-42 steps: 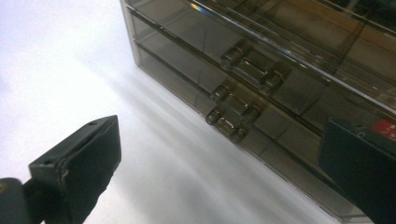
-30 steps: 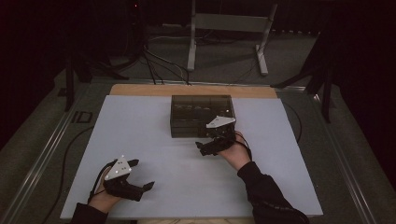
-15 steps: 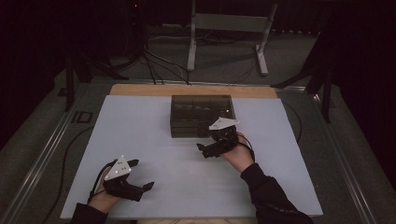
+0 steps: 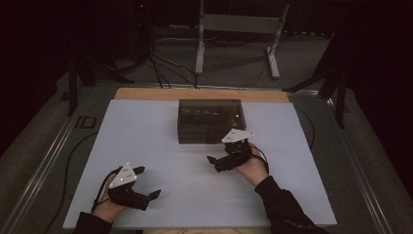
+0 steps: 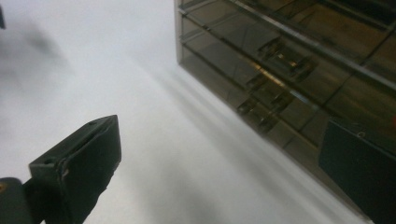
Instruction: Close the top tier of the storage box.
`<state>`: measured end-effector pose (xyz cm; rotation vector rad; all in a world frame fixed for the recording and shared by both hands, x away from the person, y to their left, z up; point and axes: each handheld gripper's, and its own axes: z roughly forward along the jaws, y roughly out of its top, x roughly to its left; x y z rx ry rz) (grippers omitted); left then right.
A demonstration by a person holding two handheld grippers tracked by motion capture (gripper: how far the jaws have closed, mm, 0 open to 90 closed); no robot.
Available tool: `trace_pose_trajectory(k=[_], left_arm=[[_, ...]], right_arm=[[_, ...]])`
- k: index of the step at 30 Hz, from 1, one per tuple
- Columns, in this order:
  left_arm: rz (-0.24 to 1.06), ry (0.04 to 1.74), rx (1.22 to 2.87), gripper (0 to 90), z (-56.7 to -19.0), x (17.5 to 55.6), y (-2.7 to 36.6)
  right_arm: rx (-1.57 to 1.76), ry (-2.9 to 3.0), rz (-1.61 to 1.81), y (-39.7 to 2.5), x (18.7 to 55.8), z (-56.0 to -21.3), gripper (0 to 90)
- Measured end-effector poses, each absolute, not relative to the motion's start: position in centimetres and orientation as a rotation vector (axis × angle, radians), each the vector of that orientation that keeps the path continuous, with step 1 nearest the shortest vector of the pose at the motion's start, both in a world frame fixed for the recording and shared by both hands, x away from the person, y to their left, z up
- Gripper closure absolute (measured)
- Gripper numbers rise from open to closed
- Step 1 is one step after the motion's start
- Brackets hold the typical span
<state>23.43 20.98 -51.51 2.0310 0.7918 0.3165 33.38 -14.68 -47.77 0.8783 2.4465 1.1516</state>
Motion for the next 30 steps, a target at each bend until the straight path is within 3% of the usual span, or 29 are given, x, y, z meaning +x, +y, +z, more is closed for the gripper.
trace_pose_trajectory(k=[30], left_arm=[[0.317,0.791,2.029,0.1,-51.4,23.4,21.0]], right_arm=[[0.745,2.518,1.143,-18.0,29.0,-49.9,0.3]])
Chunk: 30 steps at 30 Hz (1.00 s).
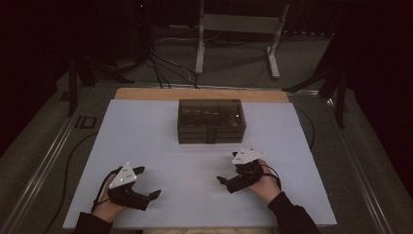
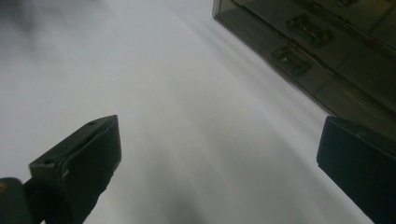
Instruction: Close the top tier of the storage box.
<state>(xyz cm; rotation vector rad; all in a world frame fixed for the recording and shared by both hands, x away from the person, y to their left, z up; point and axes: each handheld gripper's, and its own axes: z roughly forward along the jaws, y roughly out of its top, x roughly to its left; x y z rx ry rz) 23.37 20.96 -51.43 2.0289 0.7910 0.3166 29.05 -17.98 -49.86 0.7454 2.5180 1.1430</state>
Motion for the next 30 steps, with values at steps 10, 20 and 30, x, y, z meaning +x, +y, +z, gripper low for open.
trace_pose_trajectory(k=[10,20,30], left_arm=[[0.316,0.791,2.028,0.1,-51.4,23.4,21.0],[0.318,0.784,2.029,0.1,-51.4,23.3,20.9],[0.313,0.784,2.028,0.1,-51.4,23.3,20.9]], right_arm=[[0.74,2.538,1.126,-20.2,27.7,-50.3,0.3],[0.751,2.528,1.121,-22.4,26.2,-50.4,0.3],[0.79,2.518,1.097,-24.8,24.9,-50.7,0.3]])
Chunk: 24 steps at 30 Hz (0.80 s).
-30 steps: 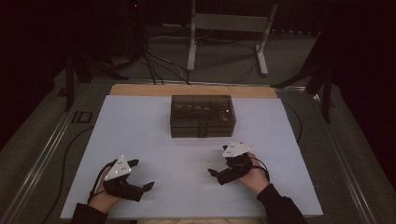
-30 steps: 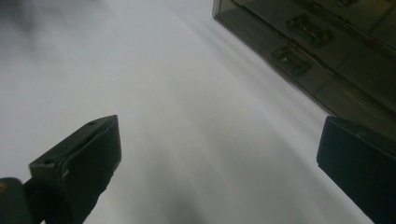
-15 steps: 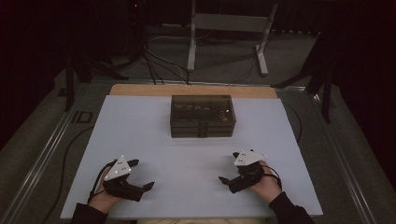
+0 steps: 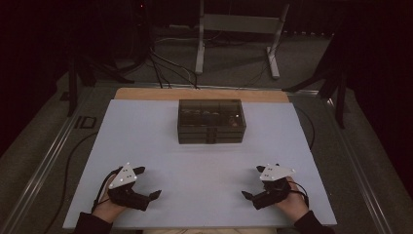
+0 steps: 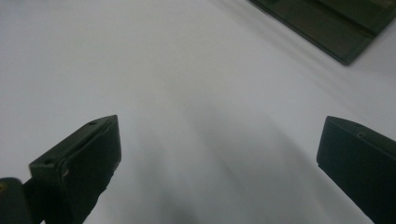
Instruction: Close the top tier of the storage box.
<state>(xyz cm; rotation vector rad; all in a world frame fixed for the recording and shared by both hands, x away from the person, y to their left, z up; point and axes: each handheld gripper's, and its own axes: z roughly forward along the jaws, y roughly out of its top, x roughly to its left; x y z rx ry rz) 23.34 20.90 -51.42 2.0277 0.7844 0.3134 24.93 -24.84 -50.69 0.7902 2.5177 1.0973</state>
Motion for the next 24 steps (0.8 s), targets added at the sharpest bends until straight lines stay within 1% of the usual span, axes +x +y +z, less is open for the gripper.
trace_pose_trajectory(k=[14,24], left_arm=[[0.316,0.788,2.03,0.1,-51.4,23.4,20.9],[0.316,0.787,2.032,0.1,-51.5,23.4,20.9]], right_arm=[[0.922,2.492,1.075,-28.0,24.1,-50.9,0.2],[0.917,2.5,1.062,-27.6,24.6,-51.3,0.3]])
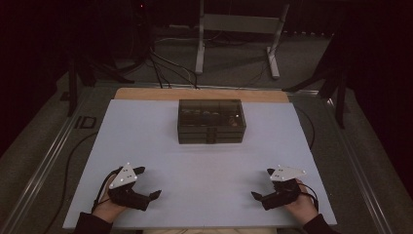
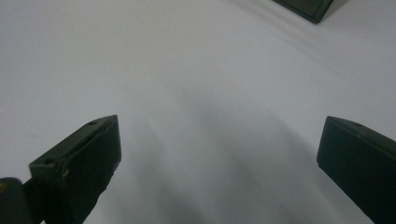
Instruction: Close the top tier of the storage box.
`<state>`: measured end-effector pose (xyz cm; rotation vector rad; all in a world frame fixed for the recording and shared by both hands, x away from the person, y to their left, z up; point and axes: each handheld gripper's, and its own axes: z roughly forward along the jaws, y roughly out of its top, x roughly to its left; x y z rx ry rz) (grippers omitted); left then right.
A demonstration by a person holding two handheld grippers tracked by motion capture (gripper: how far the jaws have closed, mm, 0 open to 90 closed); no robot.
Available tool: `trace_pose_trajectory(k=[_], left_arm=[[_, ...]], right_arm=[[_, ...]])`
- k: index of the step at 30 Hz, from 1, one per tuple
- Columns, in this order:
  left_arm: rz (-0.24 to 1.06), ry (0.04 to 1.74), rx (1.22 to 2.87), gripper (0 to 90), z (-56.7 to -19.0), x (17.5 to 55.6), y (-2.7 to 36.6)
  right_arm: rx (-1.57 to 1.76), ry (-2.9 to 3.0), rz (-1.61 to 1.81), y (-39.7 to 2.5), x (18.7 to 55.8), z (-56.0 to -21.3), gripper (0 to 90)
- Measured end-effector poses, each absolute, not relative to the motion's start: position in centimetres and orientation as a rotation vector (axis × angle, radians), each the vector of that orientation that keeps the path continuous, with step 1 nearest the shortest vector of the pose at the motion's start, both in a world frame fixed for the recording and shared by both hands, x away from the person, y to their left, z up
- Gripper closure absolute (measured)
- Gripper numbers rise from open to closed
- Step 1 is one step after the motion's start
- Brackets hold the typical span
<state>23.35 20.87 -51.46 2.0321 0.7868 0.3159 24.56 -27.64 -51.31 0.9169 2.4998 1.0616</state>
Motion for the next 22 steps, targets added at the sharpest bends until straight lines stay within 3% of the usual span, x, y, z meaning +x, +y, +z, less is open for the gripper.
trace_pose_trajectory(k=[22], left_arm=[[0.317,0.785,2.036,0.1,-51.45,23.39,20.83]], right_arm=[[0.938,2.484,1.076,-27.97,24.94,-51.39,0.3]])
